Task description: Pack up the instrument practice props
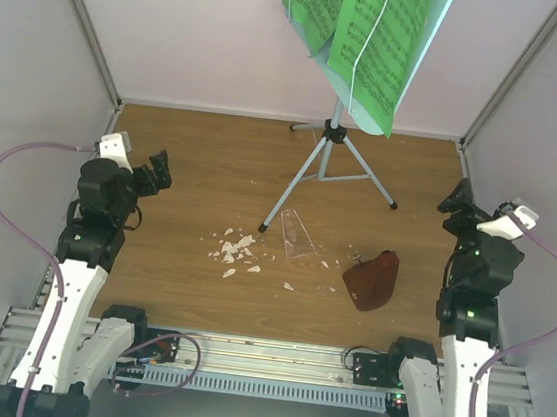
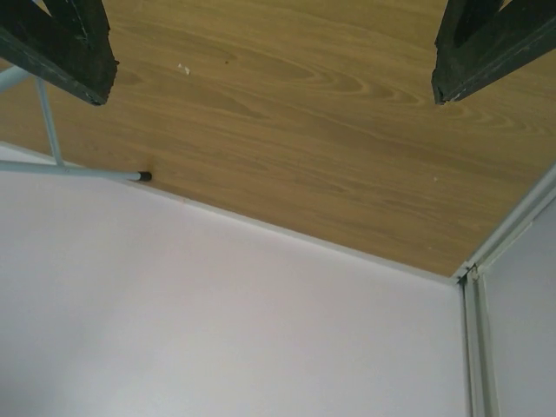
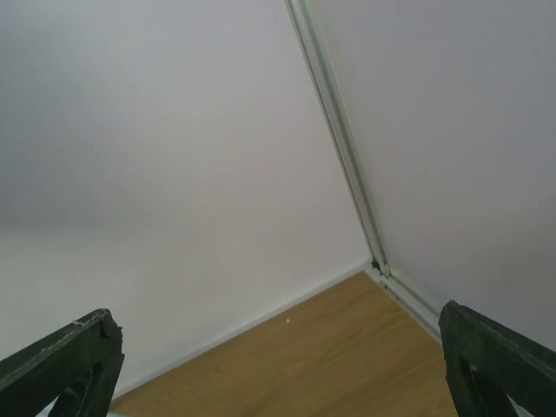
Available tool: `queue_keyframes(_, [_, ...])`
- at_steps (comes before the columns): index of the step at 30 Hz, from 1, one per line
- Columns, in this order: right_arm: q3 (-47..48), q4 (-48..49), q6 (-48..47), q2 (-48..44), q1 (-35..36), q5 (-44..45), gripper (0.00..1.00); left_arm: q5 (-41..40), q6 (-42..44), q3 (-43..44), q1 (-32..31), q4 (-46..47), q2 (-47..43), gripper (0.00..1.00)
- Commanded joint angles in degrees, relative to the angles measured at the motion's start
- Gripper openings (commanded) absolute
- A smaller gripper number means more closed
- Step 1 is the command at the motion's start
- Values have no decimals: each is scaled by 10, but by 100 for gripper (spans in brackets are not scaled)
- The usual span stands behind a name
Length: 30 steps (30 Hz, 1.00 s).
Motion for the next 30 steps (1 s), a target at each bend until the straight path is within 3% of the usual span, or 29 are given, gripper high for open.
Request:
queue_keyframes(1, [23,-91,49,-19,1,-25,100,6,14,10,1,-47,-14,99])
queue_keyframes(10, [81,-193,67,24,0,-156,100,22,43,84,0,-73,19,99])
queue_keyframes(15, [91,-267,101,65,1,-264,100,169,70,102,1,6,70,99])
queue_keyframes(18, [105,-333,105,89,2,-295,100,210,88,94,-2,45,90,99])
queue_keyframes(30, [98,-529,168,63,3,-265,91,125,137,33,-11,76,78,99])
